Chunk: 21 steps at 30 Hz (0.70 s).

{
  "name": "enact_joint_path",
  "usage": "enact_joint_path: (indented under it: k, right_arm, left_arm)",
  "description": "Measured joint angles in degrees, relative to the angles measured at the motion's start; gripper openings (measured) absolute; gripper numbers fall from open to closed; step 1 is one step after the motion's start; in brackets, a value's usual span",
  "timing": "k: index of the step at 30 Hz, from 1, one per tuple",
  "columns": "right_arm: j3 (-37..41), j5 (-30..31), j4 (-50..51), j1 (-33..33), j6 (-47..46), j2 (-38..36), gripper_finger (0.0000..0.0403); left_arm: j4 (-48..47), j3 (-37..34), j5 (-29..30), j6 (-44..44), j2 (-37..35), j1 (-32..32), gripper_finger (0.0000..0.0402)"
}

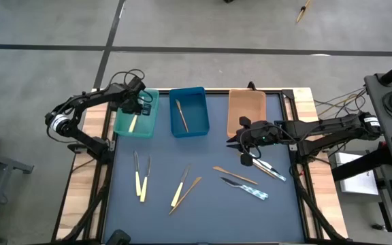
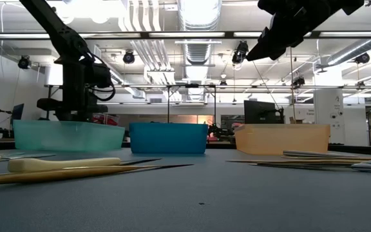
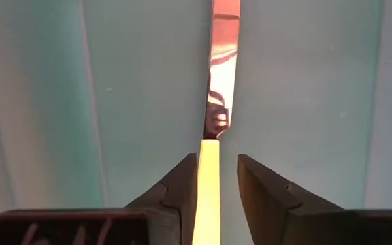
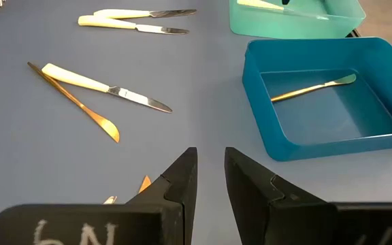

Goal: Sort silverware by color (type)
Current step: Put the white patterned table knife into the orange bin

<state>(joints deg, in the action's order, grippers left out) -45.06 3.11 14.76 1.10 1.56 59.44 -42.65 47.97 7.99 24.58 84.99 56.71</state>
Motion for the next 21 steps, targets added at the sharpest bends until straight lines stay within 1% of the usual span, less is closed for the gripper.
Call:
enact_joint_path:
  k: [6,11,21]
  right_arm:
    - [0.0,0.0,0.0,0.0,0.0,0.0,0.0068]
    - [0.0,0.0,0.0,0.0,0.0,0.0,0.0068]
    - [0.0,0.0,0.0,0.0,0.0,0.0,0.0068]
  left_arm:
    - [0.0,0.0,0.0,0.0,0.0,0.0,0.0115]
    - [0.0,0.0,0.0,0.0,0.0,0.0,0.0129]
    - [-0.2,0.0,0.0,-0.5,0.0,0.0,0.0135]
